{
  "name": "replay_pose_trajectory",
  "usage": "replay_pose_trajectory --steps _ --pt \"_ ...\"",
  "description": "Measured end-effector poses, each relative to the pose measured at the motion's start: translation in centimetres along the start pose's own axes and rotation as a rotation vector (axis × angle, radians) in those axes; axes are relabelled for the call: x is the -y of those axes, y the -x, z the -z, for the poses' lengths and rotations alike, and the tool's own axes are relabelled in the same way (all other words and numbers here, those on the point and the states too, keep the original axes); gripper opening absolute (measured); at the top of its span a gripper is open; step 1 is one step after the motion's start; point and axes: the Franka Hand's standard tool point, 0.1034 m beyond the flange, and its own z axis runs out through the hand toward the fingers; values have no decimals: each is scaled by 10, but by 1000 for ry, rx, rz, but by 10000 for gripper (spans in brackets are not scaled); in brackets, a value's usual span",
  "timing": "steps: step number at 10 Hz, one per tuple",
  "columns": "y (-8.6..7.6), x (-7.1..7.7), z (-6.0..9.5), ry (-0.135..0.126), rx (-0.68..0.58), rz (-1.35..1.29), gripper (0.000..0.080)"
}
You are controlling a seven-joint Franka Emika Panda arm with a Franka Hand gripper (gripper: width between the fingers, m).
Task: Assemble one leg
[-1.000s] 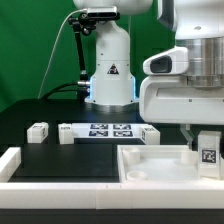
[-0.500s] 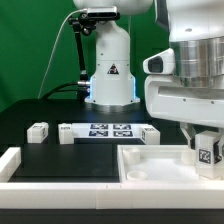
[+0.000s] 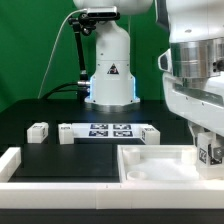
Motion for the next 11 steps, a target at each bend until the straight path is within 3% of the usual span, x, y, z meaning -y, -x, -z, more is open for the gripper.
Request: replay_pose_trajectory --steps 4,7,8,9,11 --pt "2 1 0 -18 1 -456 290" --pt "1 2 0 -15 19 -535 291" --pt "2 1 0 -15 20 -514 366" --pt "2 1 0 -15 20 -495 366" --pt "2 1 0 -16 19 -435 619"
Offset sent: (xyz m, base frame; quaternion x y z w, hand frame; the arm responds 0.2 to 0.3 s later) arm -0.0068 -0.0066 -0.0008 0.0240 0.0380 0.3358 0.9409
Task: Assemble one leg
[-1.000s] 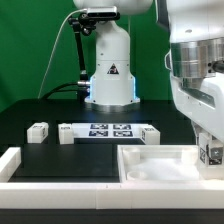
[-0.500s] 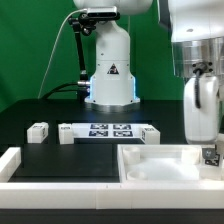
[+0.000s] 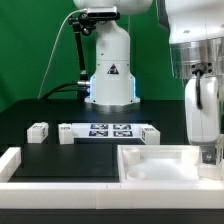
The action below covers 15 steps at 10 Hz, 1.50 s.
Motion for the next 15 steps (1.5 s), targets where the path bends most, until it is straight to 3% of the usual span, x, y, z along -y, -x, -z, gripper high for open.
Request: replay_pose_trajectory --steps 5,8,11,13,15 --pt "3 -4 0 50 -13 533 649" --pt "2 -1 3 63 -24 830 649" --pt "4 4 7 51 -41 1124 649" --pt "7 3 6 9 -57 1234 649" --pt "2 3 5 9 -60 1355 649"
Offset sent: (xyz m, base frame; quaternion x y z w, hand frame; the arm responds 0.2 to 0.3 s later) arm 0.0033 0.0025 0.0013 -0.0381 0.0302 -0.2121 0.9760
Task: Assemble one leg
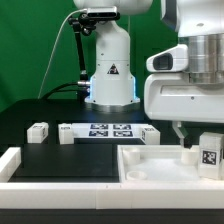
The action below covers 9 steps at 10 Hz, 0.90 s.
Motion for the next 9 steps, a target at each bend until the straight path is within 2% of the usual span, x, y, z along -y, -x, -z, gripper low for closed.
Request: replay_pose_trajectory --steps 1,2,3,4,7,9 --pt "1 1 0 0 0 -10 517" --pt "1 1 0 0 0 -10 517" --pt "1 0 0 0 0 -10 380" --pt "0 -2 -1 5 1 -11 293" --pt "-1 -3 -1 5 1 -43 293" --pt "-2 -5 -1 -8 10 -266 293"
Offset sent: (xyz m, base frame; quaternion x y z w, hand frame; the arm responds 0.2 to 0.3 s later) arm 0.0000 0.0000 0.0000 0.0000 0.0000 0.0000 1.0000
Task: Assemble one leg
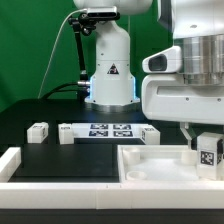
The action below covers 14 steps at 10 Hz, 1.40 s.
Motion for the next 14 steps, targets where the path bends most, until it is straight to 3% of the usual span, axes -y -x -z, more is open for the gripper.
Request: replay_pose_trajectory --steps 10,12,14 --pt "4 0 -1 -13 21 -933 294" --pt "5 0 -1 -29 13 -1177 294" --pt "5 -1 -1 -35 15 -1210 294"
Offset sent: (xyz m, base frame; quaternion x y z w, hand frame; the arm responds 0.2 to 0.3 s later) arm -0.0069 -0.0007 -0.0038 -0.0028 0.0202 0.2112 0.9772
